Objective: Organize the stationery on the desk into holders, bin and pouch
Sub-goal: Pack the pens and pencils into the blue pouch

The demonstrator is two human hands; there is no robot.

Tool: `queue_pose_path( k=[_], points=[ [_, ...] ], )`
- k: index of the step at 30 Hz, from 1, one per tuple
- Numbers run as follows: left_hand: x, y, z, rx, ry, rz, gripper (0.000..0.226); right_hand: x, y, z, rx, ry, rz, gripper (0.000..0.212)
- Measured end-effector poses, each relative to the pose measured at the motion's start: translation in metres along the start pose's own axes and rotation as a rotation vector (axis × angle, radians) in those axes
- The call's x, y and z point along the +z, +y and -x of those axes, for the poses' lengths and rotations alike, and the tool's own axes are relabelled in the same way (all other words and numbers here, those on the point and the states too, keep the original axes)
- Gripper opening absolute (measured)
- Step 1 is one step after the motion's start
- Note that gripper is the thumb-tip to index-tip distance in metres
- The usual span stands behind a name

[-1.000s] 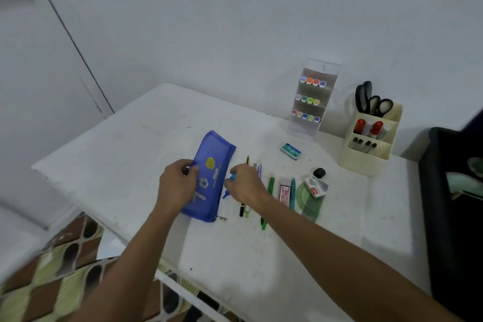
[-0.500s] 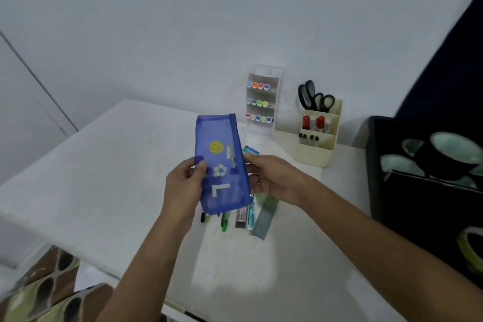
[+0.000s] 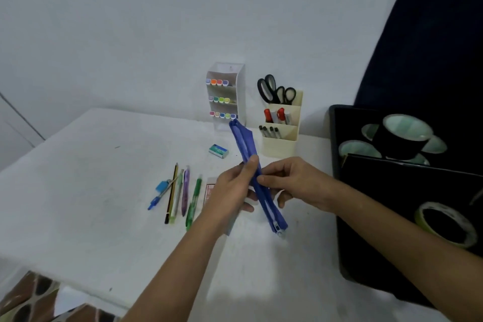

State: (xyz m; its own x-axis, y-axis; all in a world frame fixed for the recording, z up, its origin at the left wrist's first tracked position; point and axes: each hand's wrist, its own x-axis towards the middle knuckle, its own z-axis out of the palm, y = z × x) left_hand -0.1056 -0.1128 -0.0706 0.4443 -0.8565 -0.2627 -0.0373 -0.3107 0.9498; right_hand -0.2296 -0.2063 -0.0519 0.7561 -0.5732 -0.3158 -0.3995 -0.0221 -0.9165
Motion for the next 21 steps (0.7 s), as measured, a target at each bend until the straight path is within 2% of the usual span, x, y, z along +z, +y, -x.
queue_pose_path(
  k=[4,6,9,12,16,19,21],
  points=[
    [0.002,-0.009,-0.012,0.068,0.007,-0.021,0.028,-0.008,0.005,-0.003,0.062,0.089,0.106,0.023],
    [-0.001,-0.016,-0.016,0.052,0.022,-0.068,0.025,-0.016,0.004,-0.002,0.079,0.163,0.173,0.031],
    [-0.008,-0.03,-0.021,0.046,0.097,-0.369,0.026,-0.033,0.004,0.004,0.052,0.26,0.305,0.045],
    [-0.016,-0.047,-0.026,0.109,0.166,-0.664,0.025,-0.046,0.005,0.009,0.031,0.332,0.421,0.044],
    [-0.018,-0.061,-0.024,0.168,0.188,-0.759,0.025,-0.049,0.008,0.008,0.055,0.318,0.516,0.042],
    [-0.018,-0.058,-0.018,0.183,0.23,-0.641,0.04,-0.049,0.008,0.006,0.094,0.266,0.52,0.039],
    [-0.02,-0.06,-0.015,0.16,0.264,-0.712,0.045,-0.048,0.009,0.002,0.111,0.235,0.502,0.04]
  ],
)
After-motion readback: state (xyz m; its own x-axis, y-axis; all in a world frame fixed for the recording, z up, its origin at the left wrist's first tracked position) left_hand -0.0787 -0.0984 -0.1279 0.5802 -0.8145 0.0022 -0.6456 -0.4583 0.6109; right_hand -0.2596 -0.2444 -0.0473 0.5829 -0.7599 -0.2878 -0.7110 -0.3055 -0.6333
